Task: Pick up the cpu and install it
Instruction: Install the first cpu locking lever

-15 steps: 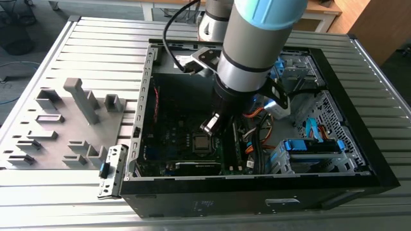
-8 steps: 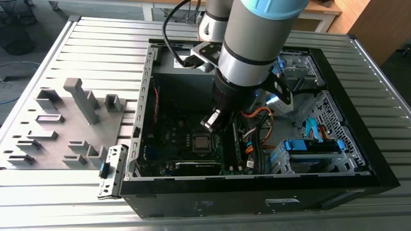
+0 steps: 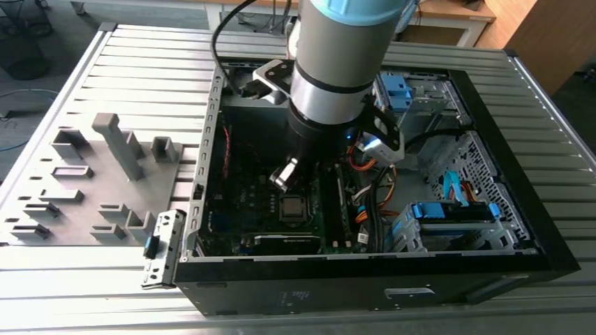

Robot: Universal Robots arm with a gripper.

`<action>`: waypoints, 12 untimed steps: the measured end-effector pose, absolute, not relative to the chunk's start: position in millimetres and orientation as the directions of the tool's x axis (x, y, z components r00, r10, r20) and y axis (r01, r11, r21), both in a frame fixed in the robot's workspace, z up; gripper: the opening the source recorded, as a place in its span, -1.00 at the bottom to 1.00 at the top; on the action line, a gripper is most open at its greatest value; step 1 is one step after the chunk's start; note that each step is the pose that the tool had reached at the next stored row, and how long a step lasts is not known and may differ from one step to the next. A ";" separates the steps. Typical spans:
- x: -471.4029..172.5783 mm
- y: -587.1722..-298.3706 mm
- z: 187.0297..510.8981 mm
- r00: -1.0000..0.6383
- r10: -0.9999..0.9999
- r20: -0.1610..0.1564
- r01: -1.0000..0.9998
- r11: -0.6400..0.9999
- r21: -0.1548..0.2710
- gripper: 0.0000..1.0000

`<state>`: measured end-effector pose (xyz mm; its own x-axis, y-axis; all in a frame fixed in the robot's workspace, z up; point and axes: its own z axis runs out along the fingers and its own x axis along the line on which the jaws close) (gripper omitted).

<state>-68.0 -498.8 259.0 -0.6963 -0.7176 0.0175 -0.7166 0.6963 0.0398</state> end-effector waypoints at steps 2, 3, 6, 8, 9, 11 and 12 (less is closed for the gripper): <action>-71.2 -498.6 259.2 -0.696 -0.717 0.016 -0.717 0.696 0.038 -0.80; -71.2 -498.6 260.8 -0.696 -0.718 0.016 -0.717 0.696 0.038 -0.80; -71.2 -498.6 268.7 -0.696 -0.718 0.016 -0.717 0.696 0.038 -0.80; -71.2 -498.6 268.8 -0.696 -0.718 0.015 -0.717 0.696 0.038 -0.80; -71.2 -498.6 268.9 -0.696 -0.718 0.016 -0.717 0.696 0.038 -0.80; -71.2 -498.6 269.0 -0.696 -0.718 0.016 -0.717 0.696 0.038 -0.80; -71.2 -498.6 269.0 -0.696 -0.718 0.016 -0.717 0.696 0.038 -0.80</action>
